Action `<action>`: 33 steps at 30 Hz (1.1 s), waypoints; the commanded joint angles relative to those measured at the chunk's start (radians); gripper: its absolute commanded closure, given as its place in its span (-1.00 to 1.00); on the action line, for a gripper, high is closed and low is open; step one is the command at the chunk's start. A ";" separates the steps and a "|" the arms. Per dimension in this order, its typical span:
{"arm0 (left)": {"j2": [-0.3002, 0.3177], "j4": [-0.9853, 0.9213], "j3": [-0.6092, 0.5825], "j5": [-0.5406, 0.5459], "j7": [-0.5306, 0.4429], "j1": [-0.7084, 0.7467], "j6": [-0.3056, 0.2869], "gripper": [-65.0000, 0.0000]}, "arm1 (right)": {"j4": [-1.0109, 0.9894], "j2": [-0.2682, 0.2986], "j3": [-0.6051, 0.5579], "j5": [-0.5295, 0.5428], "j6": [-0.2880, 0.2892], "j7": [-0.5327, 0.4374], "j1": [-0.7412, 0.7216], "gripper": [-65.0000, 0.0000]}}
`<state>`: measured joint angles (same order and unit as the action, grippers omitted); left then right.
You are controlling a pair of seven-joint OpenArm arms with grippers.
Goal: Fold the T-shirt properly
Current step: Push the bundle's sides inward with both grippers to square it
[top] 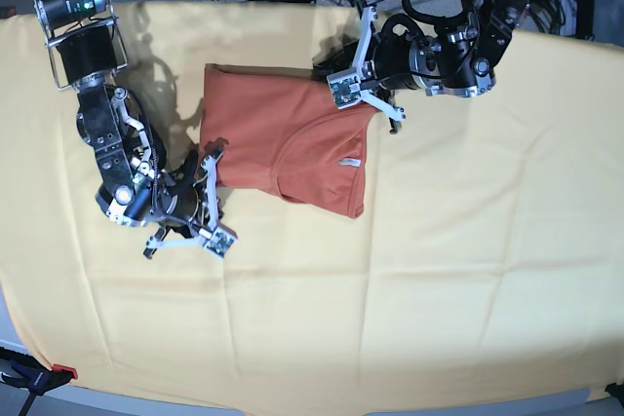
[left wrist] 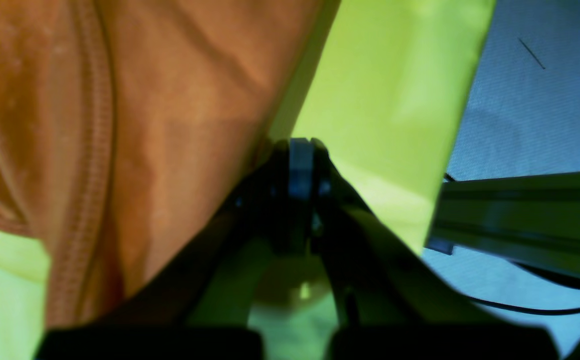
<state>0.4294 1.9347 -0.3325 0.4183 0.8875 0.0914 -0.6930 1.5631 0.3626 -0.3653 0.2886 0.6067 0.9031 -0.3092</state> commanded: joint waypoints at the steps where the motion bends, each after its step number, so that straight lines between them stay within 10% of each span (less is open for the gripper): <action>1: 0.003 0.009 0.005 0.003 -0.040 -0.013 0.008 1.00 | 0.016 0.007 0.006 0.009 0.000 -0.010 -0.028 1.00; 22: -0.011 -0.293 -0.016 0.002 -0.111 -0.282 0.028 1.00 | 0.019 0.139 0.006 0.509 0.048 0.380 -0.034 1.00; 33: -0.078 -0.644 -0.173 -0.134 -0.306 -0.509 0.079 1.00 | 0.019 0.139 0.006 0.744 0.045 0.493 -0.031 1.00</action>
<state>0.3489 1.2873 -0.5041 0.3138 0.5476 -0.4068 -0.6224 1.5650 0.4904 -0.3660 1.0149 0.6540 1.4040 -0.3134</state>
